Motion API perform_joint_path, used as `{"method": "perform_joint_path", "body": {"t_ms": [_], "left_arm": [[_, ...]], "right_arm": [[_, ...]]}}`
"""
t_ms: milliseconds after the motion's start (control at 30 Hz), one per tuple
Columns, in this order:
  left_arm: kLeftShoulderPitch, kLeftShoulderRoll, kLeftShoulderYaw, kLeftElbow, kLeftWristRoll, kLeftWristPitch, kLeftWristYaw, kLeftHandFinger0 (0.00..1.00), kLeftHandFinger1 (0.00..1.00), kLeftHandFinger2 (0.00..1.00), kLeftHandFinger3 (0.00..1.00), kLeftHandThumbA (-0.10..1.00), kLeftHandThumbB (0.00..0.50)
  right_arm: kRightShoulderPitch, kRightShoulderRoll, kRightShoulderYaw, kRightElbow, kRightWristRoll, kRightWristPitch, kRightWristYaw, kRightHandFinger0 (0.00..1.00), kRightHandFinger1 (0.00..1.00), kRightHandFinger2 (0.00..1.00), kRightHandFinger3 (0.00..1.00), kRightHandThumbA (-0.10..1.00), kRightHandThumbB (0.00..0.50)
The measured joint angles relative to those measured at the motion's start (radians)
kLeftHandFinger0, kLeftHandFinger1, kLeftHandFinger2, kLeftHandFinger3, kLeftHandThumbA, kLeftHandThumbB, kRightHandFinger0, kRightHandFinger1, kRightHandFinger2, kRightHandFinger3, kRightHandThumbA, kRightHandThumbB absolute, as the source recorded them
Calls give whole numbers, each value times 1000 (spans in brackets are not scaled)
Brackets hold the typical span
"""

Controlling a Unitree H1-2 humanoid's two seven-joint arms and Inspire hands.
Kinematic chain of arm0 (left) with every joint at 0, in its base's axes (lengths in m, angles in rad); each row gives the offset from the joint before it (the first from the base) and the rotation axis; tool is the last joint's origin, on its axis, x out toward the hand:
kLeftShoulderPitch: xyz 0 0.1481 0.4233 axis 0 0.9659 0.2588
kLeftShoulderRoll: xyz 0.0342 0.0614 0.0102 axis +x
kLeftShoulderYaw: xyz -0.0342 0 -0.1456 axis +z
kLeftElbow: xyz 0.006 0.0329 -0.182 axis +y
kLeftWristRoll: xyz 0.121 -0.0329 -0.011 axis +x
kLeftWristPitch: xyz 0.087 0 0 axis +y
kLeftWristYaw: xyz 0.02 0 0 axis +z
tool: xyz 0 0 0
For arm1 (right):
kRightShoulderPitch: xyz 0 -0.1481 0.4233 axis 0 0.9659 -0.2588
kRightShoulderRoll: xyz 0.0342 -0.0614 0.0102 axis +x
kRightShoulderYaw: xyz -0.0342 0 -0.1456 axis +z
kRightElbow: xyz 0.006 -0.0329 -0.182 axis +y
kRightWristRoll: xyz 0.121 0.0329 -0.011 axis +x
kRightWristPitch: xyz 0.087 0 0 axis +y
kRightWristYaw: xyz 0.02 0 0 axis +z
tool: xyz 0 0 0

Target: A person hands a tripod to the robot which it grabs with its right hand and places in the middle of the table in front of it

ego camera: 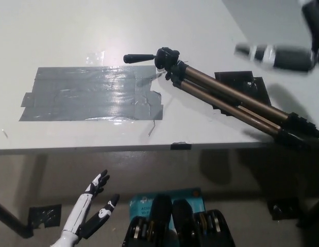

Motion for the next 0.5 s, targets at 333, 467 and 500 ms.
{"method": "perform_joint_path", "body": {"t_ms": [333,467,500], "left_arm": [[45,1,-1,4,-2,-6,0,1000,1000,1000,1000,1000,280],[64,0,-1,6,-4,-12,0,1000,1000,1000,1000,1000,299],[68,0,-1,7,-5,-17,0,1000,1000,1000,1000,1000,302]], "right_arm": [[585,182,83,-144,54,-69,-21,1000,1000,1000,1000,993,370],[662,207,86,7,55,-125,-39,1000,1000,1000,1000,952,384],[664,208,89,61,55,-143,-44,1000,1000,1000,1000,948,384]]}}
